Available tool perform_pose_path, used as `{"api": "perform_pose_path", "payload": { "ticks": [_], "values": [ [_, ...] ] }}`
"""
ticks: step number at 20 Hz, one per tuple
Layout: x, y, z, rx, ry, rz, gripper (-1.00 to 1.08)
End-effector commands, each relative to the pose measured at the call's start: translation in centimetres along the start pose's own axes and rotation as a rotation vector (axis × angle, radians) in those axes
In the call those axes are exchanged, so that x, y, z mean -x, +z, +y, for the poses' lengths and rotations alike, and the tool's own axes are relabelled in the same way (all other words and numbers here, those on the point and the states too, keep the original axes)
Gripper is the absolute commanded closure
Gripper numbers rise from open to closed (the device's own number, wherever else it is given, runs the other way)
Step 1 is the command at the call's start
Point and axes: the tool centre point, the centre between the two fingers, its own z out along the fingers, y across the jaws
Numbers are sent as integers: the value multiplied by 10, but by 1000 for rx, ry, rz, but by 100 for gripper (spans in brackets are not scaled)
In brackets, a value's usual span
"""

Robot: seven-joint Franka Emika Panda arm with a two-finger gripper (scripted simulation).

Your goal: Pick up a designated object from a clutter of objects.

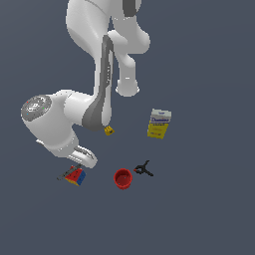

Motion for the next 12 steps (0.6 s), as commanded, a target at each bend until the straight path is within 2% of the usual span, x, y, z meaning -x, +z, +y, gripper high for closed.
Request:
{"api": "perform_pose_path", "payload": {
  "ticks": [1, 12],
  "values": [
    [-3, 8, 6, 2, 11, 1, -92],
    [-3, 26, 10, 4, 17, 0, -92]
  ]
}}
